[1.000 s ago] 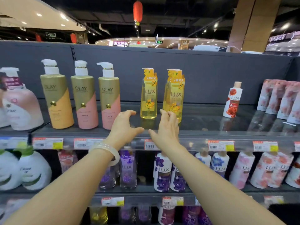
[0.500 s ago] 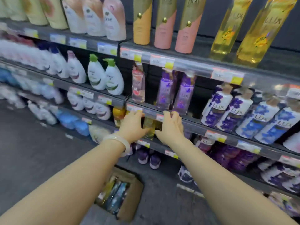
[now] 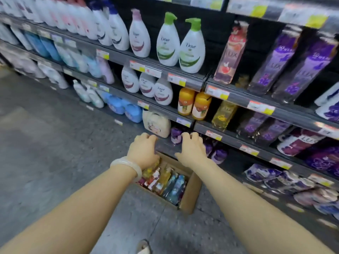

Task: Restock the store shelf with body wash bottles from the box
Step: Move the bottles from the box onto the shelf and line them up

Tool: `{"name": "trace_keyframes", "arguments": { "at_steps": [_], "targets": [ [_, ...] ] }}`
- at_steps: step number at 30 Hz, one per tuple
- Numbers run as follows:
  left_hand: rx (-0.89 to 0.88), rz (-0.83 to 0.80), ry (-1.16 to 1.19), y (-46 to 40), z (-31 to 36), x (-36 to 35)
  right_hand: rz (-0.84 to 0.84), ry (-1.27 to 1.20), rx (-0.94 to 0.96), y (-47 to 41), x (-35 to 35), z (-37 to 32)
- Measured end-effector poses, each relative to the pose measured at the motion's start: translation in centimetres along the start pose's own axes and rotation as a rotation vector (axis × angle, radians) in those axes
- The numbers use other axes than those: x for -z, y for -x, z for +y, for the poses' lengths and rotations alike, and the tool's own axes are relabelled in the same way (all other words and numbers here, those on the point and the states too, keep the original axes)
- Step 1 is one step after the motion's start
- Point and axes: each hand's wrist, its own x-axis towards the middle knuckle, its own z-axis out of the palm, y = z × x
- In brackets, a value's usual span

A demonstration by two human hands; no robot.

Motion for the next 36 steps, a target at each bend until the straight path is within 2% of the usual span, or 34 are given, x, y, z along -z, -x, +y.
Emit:
{"name": "trace_keyframes", "arguments": {
  "at_steps": [4,9,20,25,30,36],
  "targets": [
    [-0.015,-0.1,-0.052,-1.1,-4.4,-1.8,-0.081,-0.038,-0.076,-1.2,-4.9,-2.5],
    [-0.018,-0.247,-0.1,-4.5,-7.2,-5.3,-0.189,-0.05,-0.197,-3.9,-8.8,-2.1],
    [0.008,-0.469,-0.202,-15.6,-13.7,-13.2,-0.275,-0.138,-0.396,-15.1,-16.3,-0.7],
    [-0.068,-0.532,-0.239,-21.1,-17.0,-17.5,-0.215,-0.313,-0.625,-20.2,-23.6,-0.5],
    [-0.131,-0.577,-0.256,-27.1,-20.3,-24.2,-0.314,-0.251,-0.661,-24.9,-30.1,0.2],
    [-0.073,-0.636,-0.187,-32.2,-23.5,-37.2,-0.412,-0.334,-0.735,-30.1,-42.5,3.7]
  ]
}}
